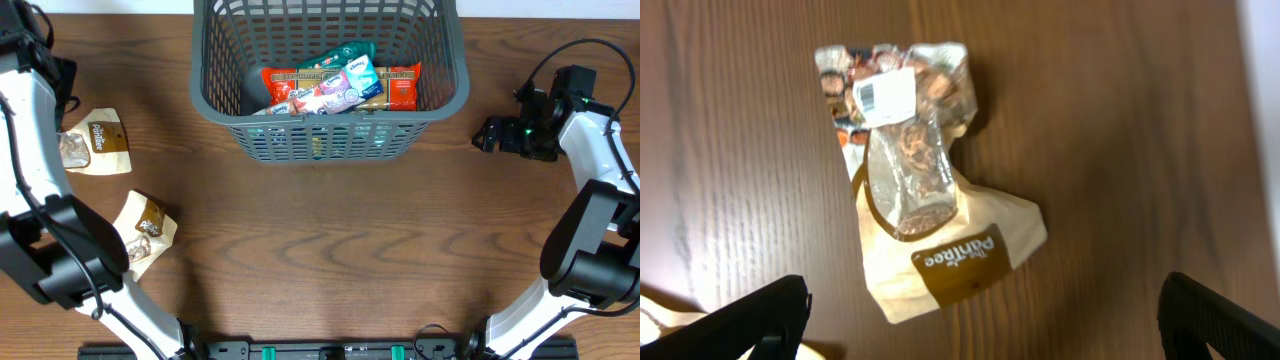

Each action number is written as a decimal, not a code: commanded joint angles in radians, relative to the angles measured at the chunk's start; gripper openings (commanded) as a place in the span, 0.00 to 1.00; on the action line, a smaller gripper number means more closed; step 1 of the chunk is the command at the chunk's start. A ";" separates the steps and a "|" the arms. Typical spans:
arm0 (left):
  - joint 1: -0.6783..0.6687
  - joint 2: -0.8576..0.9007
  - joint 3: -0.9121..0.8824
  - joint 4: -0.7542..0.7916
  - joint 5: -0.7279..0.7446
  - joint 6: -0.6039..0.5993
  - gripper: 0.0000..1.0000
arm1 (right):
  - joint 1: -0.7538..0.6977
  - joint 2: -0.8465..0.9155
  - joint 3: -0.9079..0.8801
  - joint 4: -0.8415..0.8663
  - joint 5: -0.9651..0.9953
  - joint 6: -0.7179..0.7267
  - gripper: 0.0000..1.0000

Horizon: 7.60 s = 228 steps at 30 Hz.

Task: Pack container

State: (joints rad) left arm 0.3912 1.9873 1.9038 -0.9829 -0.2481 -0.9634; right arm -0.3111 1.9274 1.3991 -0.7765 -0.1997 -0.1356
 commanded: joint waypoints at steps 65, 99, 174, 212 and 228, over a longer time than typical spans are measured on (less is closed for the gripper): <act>0.024 -0.245 0.015 0.323 0.537 0.679 0.06 | 0.018 0.010 -0.005 -0.053 -0.014 0.044 0.99; -0.681 -0.023 0.016 0.388 0.704 1.961 0.06 | 0.018 0.010 -0.005 -0.047 -0.015 0.007 0.99; -0.403 -1.281 -0.659 -0.600 0.123 1.165 0.98 | 0.032 0.010 -0.005 -0.074 -0.018 -0.016 0.99; 0.072 -0.645 -0.853 -0.217 0.211 1.660 0.99 | 0.030 0.010 -0.005 0.037 -0.018 -0.038 0.99; 0.175 -0.369 -0.886 0.006 0.209 1.779 0.98 | 0.030 0.010 -0.005 0.015 -0.014 -0.038 0.99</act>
State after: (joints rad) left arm 0.5621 1.5799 1.0470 -0.9985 -0.0330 0.7795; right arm -0.2855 1.9274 1.3975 -0.7551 -0.2096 -0.1631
